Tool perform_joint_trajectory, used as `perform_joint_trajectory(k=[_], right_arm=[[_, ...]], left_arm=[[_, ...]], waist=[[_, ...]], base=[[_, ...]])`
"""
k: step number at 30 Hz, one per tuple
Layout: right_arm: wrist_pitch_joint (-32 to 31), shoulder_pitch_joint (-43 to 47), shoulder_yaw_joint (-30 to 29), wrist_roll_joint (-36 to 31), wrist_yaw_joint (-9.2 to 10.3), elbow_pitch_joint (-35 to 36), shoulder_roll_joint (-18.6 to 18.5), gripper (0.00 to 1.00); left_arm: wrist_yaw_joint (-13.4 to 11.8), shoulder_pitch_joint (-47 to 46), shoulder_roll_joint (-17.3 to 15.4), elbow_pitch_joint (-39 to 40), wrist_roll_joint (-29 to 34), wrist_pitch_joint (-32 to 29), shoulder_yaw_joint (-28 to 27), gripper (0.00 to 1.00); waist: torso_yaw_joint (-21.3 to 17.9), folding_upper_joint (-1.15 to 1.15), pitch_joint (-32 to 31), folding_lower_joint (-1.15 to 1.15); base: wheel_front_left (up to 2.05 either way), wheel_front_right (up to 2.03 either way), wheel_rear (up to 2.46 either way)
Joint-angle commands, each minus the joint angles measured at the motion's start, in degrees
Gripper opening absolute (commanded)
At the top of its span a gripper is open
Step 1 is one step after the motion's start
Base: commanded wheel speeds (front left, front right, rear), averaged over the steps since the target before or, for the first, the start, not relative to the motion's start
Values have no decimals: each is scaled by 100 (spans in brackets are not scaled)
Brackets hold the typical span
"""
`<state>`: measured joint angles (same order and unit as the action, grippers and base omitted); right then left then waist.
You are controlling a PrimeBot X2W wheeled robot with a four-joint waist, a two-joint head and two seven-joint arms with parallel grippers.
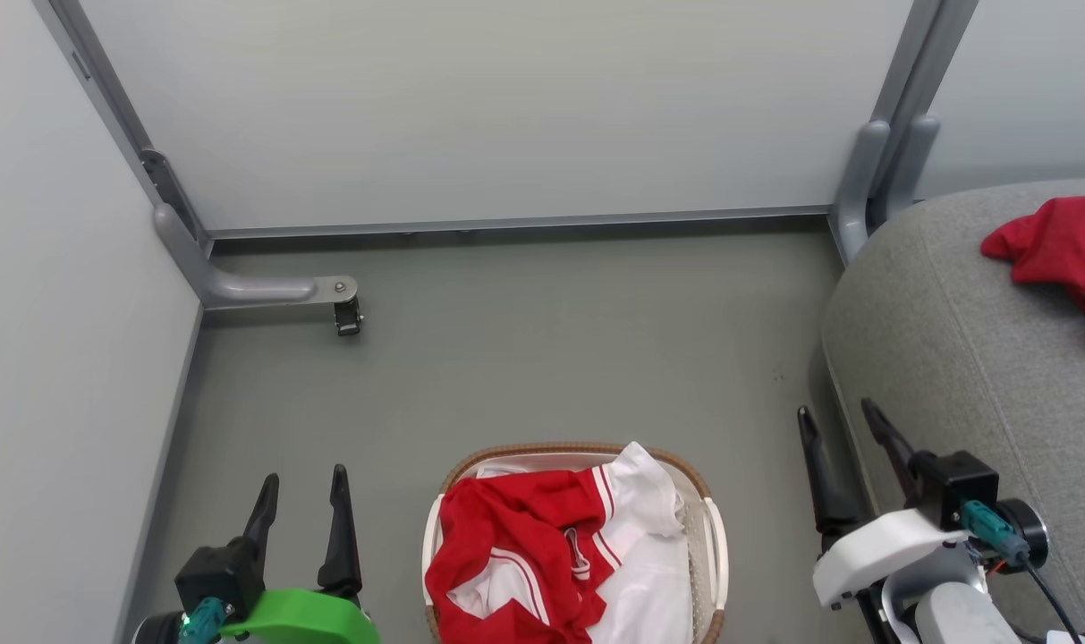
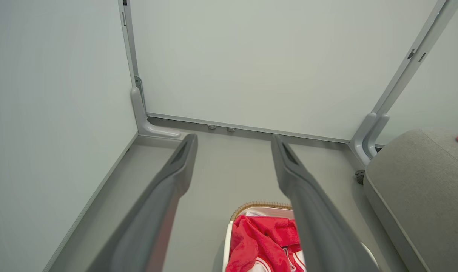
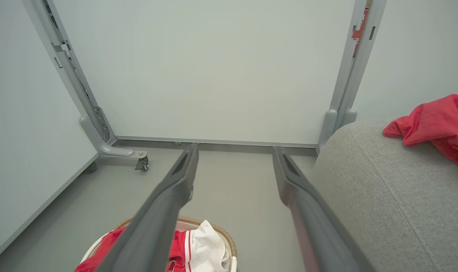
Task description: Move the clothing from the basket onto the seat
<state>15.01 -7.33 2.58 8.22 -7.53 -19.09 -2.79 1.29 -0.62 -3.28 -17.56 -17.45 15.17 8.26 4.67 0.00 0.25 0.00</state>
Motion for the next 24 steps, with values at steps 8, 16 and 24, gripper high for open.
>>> perform_joint_trajectory(k=[8, 16, 24], right_arm=[[25, 227, 177, 189, 8, 63, -22, 100], [25, 199, 212, 174, 8, 60, -22, 100], [25, 180, 202, 185, 8, 27, -21, 100]], left_arm=[[109, 102, 21, -69, 89, -3, -75, 100], [161, 40, 33, -145, 119, -3, -39, 100], [153, 1, 35, -141, 97, -3, 3, 100]], waist=[[16, 0, -20, 0], [14, 0, 2, 0], [8, 0, 32, 0]], base=[[0, 0, 0], [0, 0, 0], [0, 0, 0]])
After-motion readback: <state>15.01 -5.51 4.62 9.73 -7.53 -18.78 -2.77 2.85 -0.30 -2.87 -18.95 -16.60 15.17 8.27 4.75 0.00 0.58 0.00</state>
